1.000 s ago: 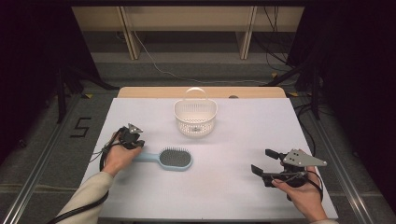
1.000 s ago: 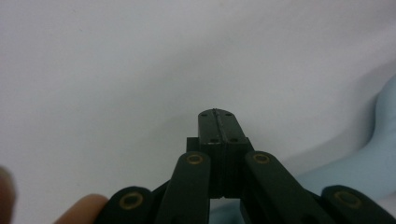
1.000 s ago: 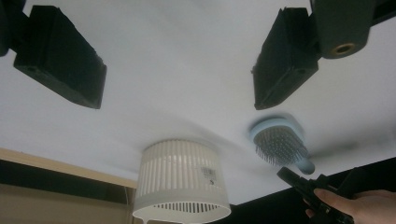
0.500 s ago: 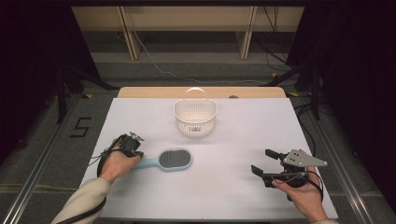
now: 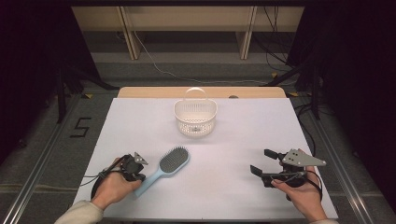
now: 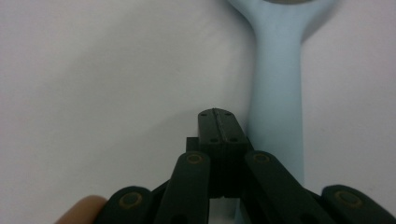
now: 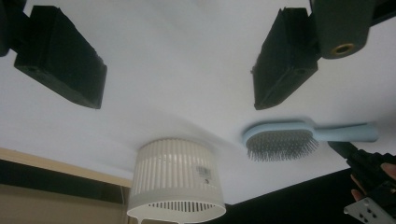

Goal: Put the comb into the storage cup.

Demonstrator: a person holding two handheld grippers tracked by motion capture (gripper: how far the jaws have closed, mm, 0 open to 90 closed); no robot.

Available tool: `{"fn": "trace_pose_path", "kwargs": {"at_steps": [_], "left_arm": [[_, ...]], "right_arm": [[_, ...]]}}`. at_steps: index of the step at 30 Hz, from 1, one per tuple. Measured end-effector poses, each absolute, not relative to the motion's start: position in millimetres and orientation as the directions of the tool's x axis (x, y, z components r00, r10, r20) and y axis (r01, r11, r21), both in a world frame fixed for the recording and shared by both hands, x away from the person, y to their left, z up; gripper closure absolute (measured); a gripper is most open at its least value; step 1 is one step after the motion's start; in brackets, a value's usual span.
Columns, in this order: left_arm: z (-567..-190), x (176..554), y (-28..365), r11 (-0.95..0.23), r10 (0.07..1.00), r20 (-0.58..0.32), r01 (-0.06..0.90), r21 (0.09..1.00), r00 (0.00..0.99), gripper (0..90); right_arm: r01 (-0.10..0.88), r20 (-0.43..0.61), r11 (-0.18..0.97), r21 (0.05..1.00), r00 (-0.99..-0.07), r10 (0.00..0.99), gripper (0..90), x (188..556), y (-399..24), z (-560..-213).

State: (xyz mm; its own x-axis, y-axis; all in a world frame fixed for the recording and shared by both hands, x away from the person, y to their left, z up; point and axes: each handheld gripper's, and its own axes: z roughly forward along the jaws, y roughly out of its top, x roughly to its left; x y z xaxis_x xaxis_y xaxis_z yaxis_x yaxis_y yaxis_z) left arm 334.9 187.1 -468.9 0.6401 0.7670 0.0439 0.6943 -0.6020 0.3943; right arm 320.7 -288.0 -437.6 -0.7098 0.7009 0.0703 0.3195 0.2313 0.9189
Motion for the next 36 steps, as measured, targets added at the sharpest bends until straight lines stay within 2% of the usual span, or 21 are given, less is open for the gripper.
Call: {"fn": "trace_pose_path", "kwargs": {"at_steps": [36], "left_arm": [[-466, 307, 158, -0.679, 0.689, 0.000, 0.645, 0.351, 0.725, 89.6]], "right_arm": [[0.325, 0.071, 0.242, 0.914, -0.716, 0.694, 18.4, 322, -287, -439]]}}
